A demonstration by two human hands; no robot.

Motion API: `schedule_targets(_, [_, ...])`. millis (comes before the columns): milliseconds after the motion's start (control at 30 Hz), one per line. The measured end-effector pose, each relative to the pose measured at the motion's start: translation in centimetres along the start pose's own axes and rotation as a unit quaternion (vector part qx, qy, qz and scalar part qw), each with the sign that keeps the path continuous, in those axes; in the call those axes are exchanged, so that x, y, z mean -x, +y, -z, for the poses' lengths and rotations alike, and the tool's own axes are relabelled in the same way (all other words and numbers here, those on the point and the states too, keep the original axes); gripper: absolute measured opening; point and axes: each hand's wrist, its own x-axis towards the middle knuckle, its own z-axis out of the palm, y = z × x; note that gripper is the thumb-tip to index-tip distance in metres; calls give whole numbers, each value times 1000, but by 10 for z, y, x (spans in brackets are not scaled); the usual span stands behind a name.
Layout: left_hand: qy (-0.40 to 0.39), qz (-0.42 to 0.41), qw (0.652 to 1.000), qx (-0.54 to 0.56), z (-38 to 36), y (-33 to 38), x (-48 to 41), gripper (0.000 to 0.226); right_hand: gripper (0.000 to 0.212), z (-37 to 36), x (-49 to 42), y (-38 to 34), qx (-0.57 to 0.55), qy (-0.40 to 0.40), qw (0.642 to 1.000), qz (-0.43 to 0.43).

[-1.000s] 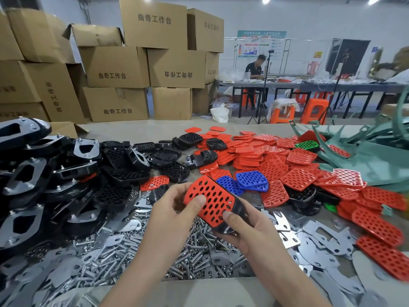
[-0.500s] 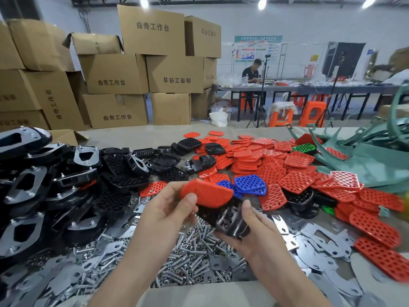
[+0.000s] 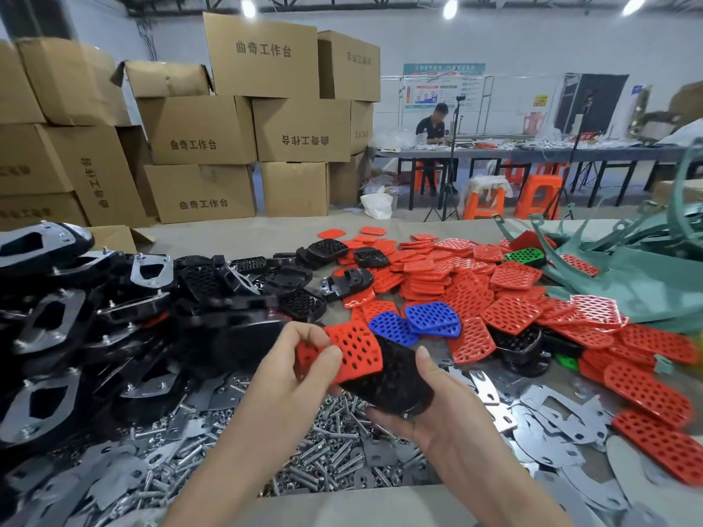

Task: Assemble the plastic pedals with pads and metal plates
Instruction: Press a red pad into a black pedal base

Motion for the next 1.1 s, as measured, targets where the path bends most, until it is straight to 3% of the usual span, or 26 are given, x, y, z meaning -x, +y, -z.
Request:
schedule_targets(133, [-27, -6, 998, -48, -4, -4, -4, 33, 51, -1, 2, -2, 14, -12, 1000, 13])
schedule_targets(500, [49, -28, 991, -119, -15, -12, -2, 26, 47, -1, 4, 1, 35, -35, 998, 36])
schedule_targets(700, [79, -40, 985, -148, -21, -12, 1, 23, 30, 0, 4, 3, 105, -84, 987, 84])
schedule_targets(933, [96, -52, 977, -186, -21, -11, 2, 24, 28, 2, 1, 6, 90, -98, 986, 102])
schedule_targets(1033, [93, -25, 986, -138, -21, -13, 0, 28, 27, 0, 3, 6, 92, -96, 985, 114])
schedule_targets(1100, [72, 33, 997, -23, -22, -13, 0, 46, 27, -1, 2, 7, 83, -92, 985, 120])
